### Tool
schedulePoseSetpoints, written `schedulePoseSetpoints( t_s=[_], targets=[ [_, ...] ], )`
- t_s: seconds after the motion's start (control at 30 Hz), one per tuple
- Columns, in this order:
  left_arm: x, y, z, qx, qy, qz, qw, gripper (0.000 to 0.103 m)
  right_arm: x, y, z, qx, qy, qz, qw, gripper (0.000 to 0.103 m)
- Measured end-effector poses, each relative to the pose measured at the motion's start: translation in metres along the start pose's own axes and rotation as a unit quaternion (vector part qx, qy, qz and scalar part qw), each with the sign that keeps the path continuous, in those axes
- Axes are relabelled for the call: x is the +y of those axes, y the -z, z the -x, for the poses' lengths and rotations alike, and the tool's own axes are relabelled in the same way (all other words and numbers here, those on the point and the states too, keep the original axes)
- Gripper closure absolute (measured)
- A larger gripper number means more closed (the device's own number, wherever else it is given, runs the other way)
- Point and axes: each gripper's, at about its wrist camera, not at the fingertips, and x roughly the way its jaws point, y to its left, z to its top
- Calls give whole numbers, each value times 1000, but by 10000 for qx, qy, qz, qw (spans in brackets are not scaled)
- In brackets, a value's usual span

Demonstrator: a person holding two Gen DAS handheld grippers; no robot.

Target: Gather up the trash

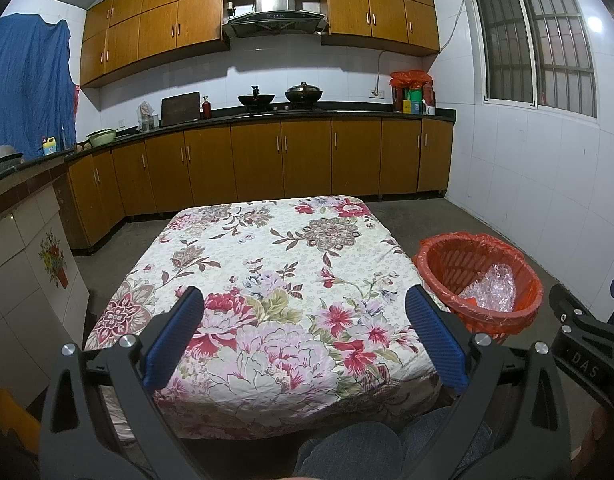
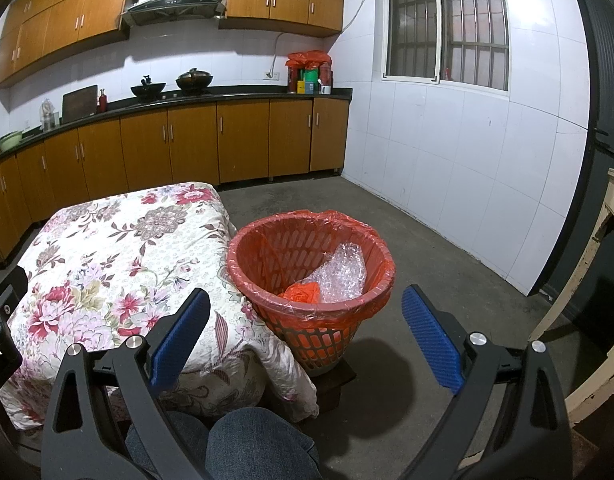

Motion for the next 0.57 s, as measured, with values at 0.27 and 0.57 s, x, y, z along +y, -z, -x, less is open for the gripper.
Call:
schedulePoseSetpoints(
  t_s=[0.27, 0.57],
  targets=[
    [-1, 1, 0, -19, -10, -27, 10000, 4, 0, 1, 2, 6, 2, -2, 10000, 7],
    [0, 1, -1, 32, -4, 8, 10000, 4, 0, 0, 2, 6, -1, -1, 10000, 7]
  ],
)
